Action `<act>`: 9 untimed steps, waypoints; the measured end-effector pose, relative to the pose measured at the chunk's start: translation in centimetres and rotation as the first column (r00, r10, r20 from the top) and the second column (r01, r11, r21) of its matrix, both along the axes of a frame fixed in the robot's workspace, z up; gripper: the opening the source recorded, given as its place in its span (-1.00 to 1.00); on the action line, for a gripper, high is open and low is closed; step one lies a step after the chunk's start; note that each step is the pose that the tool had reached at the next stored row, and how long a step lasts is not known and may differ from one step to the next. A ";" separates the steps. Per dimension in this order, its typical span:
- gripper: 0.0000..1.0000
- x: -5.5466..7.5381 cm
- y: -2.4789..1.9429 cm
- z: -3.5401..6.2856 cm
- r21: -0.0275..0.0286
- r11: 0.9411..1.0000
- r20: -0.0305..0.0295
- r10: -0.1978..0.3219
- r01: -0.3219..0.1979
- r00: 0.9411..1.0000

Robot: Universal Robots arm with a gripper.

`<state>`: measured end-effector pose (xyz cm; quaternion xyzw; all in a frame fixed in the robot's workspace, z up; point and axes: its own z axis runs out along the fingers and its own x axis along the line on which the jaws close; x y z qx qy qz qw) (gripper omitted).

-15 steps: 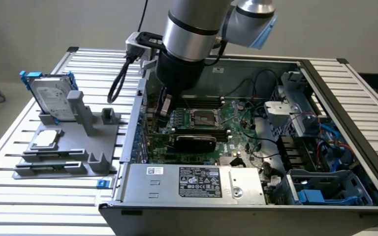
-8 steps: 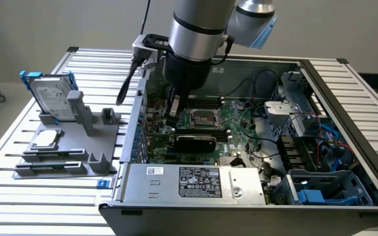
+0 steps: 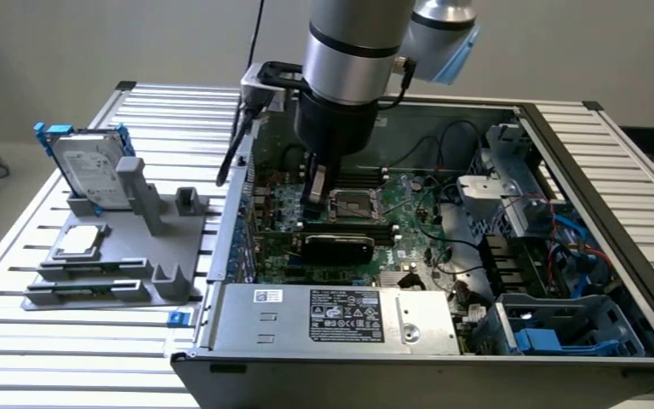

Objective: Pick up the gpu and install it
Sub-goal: 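Press down on the gpu until it lock into place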

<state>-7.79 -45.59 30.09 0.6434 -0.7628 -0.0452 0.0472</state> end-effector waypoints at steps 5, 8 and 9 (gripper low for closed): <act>-0.79 0.5 0.00 0.17 0.001 1.000 0.007 0.003 -0.003 1.000; -0.79 0.5 0.00 0.34 0.001 1.000 0.007 0.003 -0.003 1.000; -0.79 0.5 0.00 0.40 0.001 1.000 0.007 0.003 -0.003 1.000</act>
